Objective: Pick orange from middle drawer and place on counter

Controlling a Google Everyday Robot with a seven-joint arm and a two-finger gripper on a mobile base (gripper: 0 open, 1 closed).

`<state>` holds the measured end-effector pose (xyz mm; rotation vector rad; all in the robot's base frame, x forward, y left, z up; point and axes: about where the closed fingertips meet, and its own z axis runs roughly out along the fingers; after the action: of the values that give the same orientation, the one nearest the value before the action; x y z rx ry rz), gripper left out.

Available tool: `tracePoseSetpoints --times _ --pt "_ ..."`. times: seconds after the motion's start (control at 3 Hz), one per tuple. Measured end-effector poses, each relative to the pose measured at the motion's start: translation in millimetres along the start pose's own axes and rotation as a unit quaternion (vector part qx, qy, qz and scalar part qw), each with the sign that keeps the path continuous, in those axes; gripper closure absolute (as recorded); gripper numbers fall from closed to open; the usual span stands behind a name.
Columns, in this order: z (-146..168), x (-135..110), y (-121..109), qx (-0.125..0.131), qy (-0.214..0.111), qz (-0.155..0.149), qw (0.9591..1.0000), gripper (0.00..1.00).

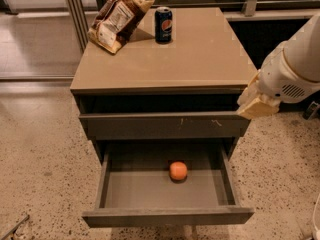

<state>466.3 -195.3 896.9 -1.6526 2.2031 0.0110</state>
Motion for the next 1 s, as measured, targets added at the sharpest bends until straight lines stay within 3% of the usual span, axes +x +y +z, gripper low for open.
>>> tracePoseSetpoints --times 0.33,0.67,1.0 --pt "66 10 5 -0.033 -0.007 0.024 0.9991 0.89" --pt "135 27 17 -0.081 0.004 0.059 0.9949 1.00" --pt "135 27 17 -0.081 0.004 0.059 0.9949 1.00"
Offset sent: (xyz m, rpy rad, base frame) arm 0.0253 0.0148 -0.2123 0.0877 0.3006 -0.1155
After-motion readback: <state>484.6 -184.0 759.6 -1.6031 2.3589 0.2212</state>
